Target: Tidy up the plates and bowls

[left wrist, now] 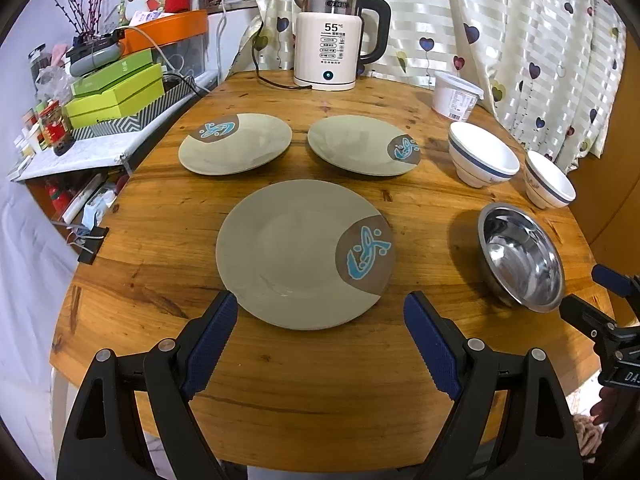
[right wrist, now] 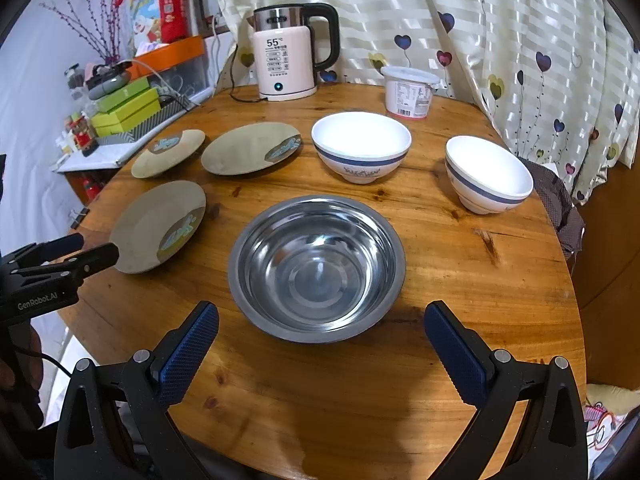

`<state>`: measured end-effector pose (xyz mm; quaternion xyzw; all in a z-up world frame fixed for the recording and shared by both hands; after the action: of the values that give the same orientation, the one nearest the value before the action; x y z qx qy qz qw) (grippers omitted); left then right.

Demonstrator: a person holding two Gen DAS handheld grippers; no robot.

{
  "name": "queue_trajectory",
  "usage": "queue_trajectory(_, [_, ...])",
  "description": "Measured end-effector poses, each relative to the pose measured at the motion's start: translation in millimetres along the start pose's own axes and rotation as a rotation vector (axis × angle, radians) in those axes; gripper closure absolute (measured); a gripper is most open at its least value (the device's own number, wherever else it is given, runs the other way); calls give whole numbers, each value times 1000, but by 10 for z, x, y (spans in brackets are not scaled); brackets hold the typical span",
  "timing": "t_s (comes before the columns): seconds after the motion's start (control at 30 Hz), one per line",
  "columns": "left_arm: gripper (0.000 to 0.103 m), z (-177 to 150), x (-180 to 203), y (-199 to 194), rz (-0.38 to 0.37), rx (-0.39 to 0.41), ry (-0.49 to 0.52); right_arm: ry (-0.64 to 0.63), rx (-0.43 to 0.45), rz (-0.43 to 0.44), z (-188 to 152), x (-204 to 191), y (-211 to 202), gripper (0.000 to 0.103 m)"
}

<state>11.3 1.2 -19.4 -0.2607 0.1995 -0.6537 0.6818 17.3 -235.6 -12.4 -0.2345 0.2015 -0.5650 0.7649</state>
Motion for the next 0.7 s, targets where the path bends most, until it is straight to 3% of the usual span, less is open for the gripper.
queue_trajectory(0.7, [17,11,22,-26,-26,16,15,-5,-4,7,15,-28,-24,0])
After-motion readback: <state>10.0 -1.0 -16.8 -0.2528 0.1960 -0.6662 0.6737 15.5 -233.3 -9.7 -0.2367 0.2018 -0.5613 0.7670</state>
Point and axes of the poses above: each gripper's, at about its wrist camera, not at the fingertips, and y roughly the way its jaws point, x to its right, z to its top, the point moved 3 cm from there along y, roughly the way its jaws point, and after that the axes turned 13 degrees about x, right-handed, at the moved point
